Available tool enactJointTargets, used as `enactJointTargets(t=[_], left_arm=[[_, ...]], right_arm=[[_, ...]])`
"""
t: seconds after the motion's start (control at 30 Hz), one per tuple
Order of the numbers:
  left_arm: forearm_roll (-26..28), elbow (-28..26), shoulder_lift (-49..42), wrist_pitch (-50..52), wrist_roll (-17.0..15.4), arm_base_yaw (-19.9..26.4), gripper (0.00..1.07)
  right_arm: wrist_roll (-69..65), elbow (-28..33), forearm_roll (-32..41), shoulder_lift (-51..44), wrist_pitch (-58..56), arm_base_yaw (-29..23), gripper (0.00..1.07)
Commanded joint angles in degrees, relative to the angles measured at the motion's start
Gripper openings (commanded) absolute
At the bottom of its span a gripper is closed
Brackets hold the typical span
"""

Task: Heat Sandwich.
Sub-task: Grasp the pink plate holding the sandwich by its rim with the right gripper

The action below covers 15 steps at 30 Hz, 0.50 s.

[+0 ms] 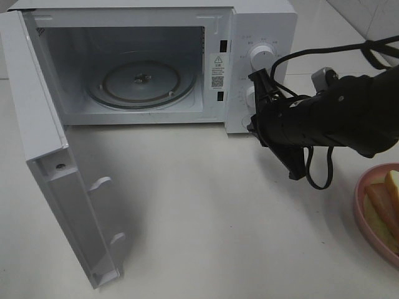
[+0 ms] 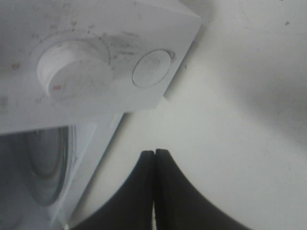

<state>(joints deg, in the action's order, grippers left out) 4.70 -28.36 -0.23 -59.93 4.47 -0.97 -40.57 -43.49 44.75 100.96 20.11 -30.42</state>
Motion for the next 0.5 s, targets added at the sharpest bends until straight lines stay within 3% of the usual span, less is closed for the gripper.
enactJointTargets(t=[0.03, 0.3, 0.47, 0.5], left_arm=[[0.46, 0.17, -1.26, 0.46, -0.17, 0.00, 0.98], [0.46, 0.17, -1.26, 0.46, -0.17, 0.00, 0.98], [0.46, 0.17, -1.26, 0.46, -0.17, 0.00, 0.98], [0.46, 0.17, -1.26, 0.46, -0.17, 0.00, 0.98]], right_arm=[[12.83, 0.29, -3.27, -3.84, -7.91, 0.40, 0.00], [21.83, 0.17, -9.17, -7.56, -21.20, 2.29, 0.01], [24.75, 0.17, -18.96, -11.29, -31.46, 4.53, 0.02], [26.36, 0.17, -24.01, -12.89, -34.26, 4.93, 0.03]])
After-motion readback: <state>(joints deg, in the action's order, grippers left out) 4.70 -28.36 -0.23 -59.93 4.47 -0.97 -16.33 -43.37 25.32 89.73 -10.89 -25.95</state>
